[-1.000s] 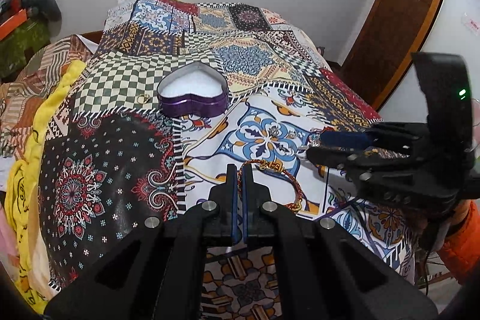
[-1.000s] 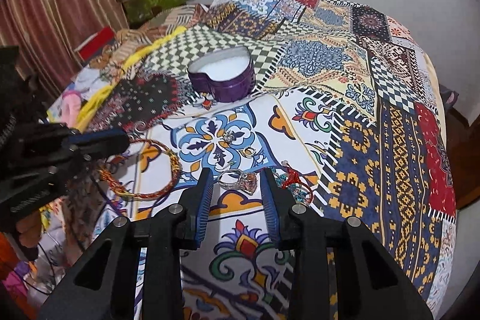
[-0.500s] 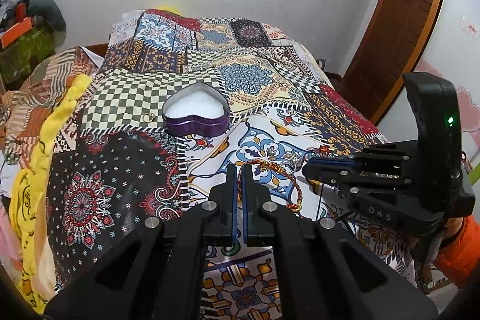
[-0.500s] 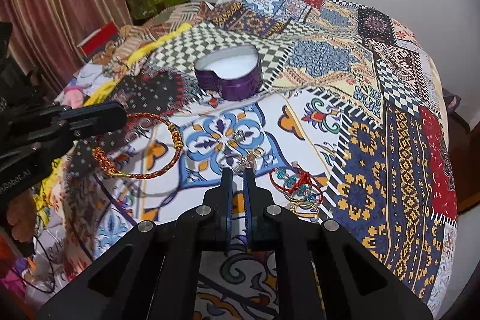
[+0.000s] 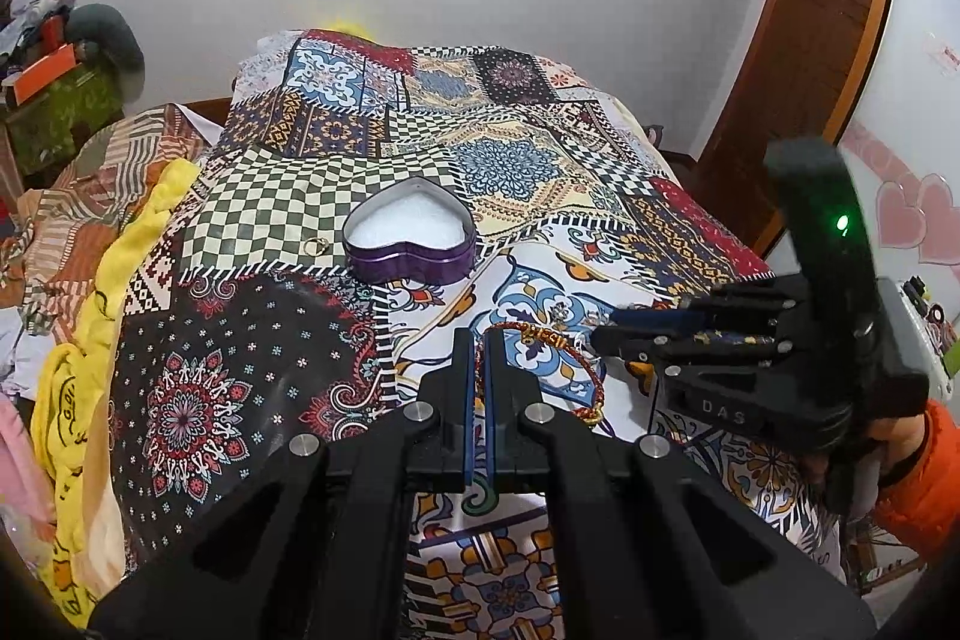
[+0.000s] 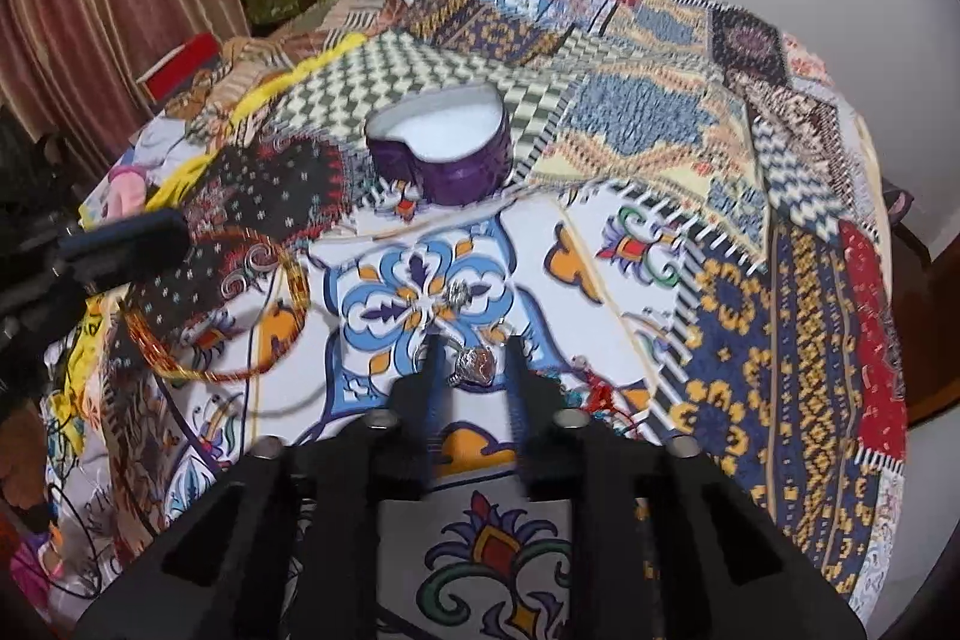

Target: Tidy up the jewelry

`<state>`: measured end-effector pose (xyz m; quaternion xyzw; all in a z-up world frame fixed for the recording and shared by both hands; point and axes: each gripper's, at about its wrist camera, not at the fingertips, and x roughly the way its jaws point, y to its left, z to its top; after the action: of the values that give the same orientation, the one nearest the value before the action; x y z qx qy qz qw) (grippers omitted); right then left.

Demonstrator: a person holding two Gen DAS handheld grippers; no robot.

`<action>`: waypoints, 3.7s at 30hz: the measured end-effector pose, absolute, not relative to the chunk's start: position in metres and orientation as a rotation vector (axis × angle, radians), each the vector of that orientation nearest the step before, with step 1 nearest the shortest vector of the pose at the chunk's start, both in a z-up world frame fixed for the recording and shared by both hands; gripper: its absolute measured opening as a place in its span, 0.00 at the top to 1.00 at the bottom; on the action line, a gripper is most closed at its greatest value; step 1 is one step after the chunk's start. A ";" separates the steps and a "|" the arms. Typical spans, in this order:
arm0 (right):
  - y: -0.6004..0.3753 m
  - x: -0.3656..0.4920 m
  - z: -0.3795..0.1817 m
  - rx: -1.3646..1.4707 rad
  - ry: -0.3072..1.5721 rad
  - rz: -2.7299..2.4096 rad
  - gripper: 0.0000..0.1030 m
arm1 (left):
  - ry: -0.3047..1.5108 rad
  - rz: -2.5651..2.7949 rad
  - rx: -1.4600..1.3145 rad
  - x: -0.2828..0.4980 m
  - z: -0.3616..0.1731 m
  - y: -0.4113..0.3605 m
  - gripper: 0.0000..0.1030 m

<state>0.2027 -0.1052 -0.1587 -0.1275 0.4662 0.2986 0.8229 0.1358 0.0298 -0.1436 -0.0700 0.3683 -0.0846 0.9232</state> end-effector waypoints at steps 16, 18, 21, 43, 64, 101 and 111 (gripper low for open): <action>-0.107 0.205 -0.111 -0.196 0.870 0.648 0.89 | 0.711 -0.152 -0.150 0.150 -0.126 0.037 0.99; -0.106 0.208 -0.102 -0.188 0.846 0.645 0.89 | 0.704 -0.145 -0.144 0.154 -0.124 0.038 0.99; -0.104 0.214 -0.093 -0.175 0.818 0.646 0.89 | 0.693 -0.135 -0.133 0.162 -0.122 0.039 0.99; -0.071 0.286 -0.114 -0.182 0.855 0.668 0.89 | 0.712 -0.068 -0.103 0.252 -0.140 0.061 0.99; -0.035 0.324 -0.156 -0.219 1.022 0.726 0.89 | 0.841 -0.080 -0.083 0.304 -0.187 0.075 0.99; -0.048 0.293 -0.117 -0.276 0.930 0.663 0.64 | 0.822 -0.038 -0.095 0.259 -0.148 0.088 0.73; -0.094 0.270 -0.092 -0.221 0.861 0.621 0.64 | 0.803 -0.086 -0.062 0.228 -0.125 0.061 0.67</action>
<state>0.2698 -0.0942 -0.0918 -0.1053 0.4099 0.2953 0.8566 0.2275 0.0613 -0.1247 -0.0303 0.3907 -0.0417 0.9191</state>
